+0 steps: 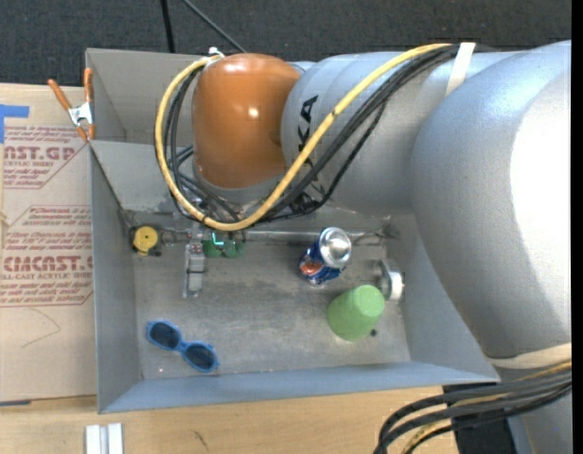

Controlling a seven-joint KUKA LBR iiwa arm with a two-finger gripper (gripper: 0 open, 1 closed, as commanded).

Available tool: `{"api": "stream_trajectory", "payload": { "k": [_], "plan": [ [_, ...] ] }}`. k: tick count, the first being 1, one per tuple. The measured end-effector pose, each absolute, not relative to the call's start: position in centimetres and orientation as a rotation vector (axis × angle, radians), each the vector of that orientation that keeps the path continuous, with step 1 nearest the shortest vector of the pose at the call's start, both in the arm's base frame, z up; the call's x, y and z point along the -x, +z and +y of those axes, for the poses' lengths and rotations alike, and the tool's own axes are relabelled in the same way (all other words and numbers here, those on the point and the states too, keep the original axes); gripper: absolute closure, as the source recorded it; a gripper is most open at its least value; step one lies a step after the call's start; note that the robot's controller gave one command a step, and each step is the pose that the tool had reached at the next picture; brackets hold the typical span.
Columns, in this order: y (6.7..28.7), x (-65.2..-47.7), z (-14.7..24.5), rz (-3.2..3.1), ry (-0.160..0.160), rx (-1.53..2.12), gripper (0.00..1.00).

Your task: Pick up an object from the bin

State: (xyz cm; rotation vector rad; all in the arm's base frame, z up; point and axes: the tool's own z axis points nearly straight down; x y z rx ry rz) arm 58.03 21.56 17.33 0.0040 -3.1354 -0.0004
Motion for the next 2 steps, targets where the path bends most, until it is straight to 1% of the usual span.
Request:
{"api": "stream_trajectory", "payload": {
  "k": [1, 2],
  "plan": [
    [6.5, -56.7, 23.0, -3.134, 0.0, -0.055, 0.0],
    [11.3, -49.8, 20.6, -3.108, -0.001, -0.461, 0.0]
  ]
}}
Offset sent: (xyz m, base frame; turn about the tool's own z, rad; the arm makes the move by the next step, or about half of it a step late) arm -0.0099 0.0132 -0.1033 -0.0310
